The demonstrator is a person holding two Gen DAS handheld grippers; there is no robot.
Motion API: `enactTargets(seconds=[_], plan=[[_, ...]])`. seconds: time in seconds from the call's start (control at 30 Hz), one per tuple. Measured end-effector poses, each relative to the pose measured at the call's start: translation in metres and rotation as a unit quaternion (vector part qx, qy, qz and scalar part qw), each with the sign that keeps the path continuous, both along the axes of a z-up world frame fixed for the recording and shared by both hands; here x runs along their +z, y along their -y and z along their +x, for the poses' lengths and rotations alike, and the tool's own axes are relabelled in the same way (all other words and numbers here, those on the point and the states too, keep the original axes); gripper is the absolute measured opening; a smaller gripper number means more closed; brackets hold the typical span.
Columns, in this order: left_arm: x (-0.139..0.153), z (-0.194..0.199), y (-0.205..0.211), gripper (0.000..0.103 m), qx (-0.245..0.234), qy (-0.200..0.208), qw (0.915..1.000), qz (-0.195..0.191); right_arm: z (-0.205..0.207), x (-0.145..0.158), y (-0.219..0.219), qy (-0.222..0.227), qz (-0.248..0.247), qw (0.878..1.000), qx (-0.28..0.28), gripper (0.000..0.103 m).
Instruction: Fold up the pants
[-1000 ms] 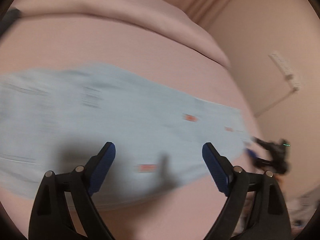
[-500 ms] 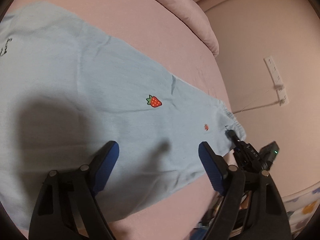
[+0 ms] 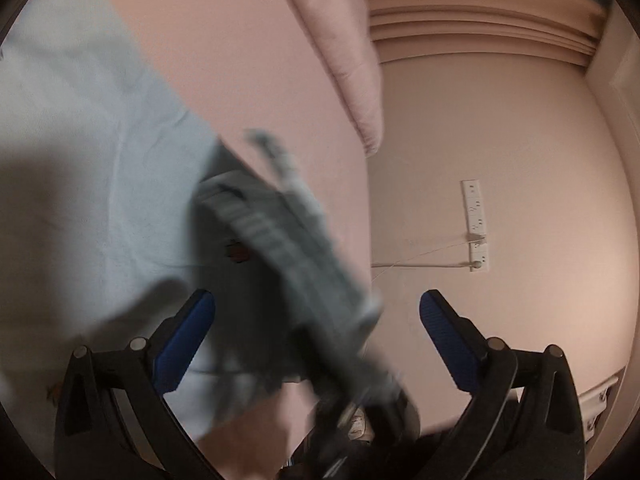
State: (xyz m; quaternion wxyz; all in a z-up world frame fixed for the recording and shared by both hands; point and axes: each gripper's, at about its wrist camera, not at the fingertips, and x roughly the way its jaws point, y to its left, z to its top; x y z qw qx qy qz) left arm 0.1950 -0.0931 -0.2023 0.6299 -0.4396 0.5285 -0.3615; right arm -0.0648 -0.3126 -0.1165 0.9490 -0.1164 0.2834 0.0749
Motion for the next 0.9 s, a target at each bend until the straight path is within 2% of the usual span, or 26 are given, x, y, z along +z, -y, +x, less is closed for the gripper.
enactTargets(seconds=[0.07, 0.1, 0.13, 0.2, 0.27, 0.4, 0.47, 0.53, 0.57, 0.6, 0.63, 0.67, 0.73, 0.8, 0.87, 0.9], plan=[[-0.005, 0.008, 0.002, 0.090, 0.009, -0.018, 0.9998, 0.006, -0.007, -0.010, -0.018, 0.010, -0.037, 0.999, 0.013, 0.008], [-0.009, 0.009, -0.002, 0.068, 0.014, -0.024, 0.9996, 0.006, -0.012, -0.015, -0.026, 0.021, -0.063, 0.998, 0.019, 0.008], [-0.008, 0.012, -0.005, 0.039, 0.015, -0.021, 0.9996, 0.007, -0.011, -0.016, -0.029, 0.027, -0.076, 0.997, 0.022, 0.008], [0.001, 0.013, -0.008, 0.009, 0.002, 0.011, 0.9994, 0.033, -0.017, -0.019, -0.037, 0.043, -0.107, 0.993, 0.028, 0.008], [0.013, 0.011, -0.015, 0.008, 0.003, 0.035, 0.9980, 0.051, -0.019, -0.019, -0.043, 0.049, -0.119, 0.991, 0.031, 0.008], [0.026, 0.015, -0.035, 0.008, 0.005, 0.059, 0.9958, 0.069, -0.025, -0.015, -0.067, 0.074, -0.143, 0.986, 0.034, 0.008], [0.032, 0.020, -0.052, 0.009, 0.005, 0.070, 0.9932, 0.093, -0.022, -0.012, -0.081, 0.089, -0.141, 0.985, 0.037, 0.008], [0.031, 0.022, -0.064, 0.009, 0.017, 0.076, 0.9896, 0.121, -0.021, -0.013, -0.095, 0.074, -0.126, 0.987, 0.067, 0.011], [0.028, 0.022, -0.074, 0.013, 0.024, 0.076, 0.9866, 0.142, -0.027, -0.015, -0.099, 0.064, -0.111, 0.988, 0.089, 0.020], [0.021, 0.023, -0.084, 0.028, 0.025, 0.067, 0.9840, 0.163, -0.030, -0.018, -0.105, 0.050, -0.097, 0.987, 0.117, 0.034], [0.014, 0.021, -0.095, 0.057, 0.032, 0.053, 0.9805, 0.186, -0.038, -0.023, -0.113, 0.031, -0.080, 0.984, 0.157, 0.040], [0.011, 0.017, -0.108, 0.066, 0.048, 0.044, 0.9770, 0.203, -0.045, -0.027, -0.119, 0.021, -0.076, 0.981, 0.180, 0.044], [0.007, 0.011, -0.125, 0.066, 0.069, 0.037, 0.9795, 0.186, -0.063, -0.027, -0.121, 0.013, -0.072, 0.975, 0.212, 0.044], [0.014, 0.002, -0.140, 0.066, 0.082, 0.045, 0.9770, 0.192, -0.075, -0.021, -0.110, 0.001, -0.044, 0.971, 0.235, 0.044], [0.024, -0.009, -0.153, 0.066, 0.095, 0.063, 0.9717, 0.207, -0.077, -0.005, -0.080, -0.034, 0.026, 0.971, 0.235, 0.044], [0.029, -0.014, -0.155, 0.066, 0.095, 0.069, 0.9725, 0.201, -0.074, 0.000, -0.068, -0.040, 0.050, 0.971, 0.231, 0.044]])
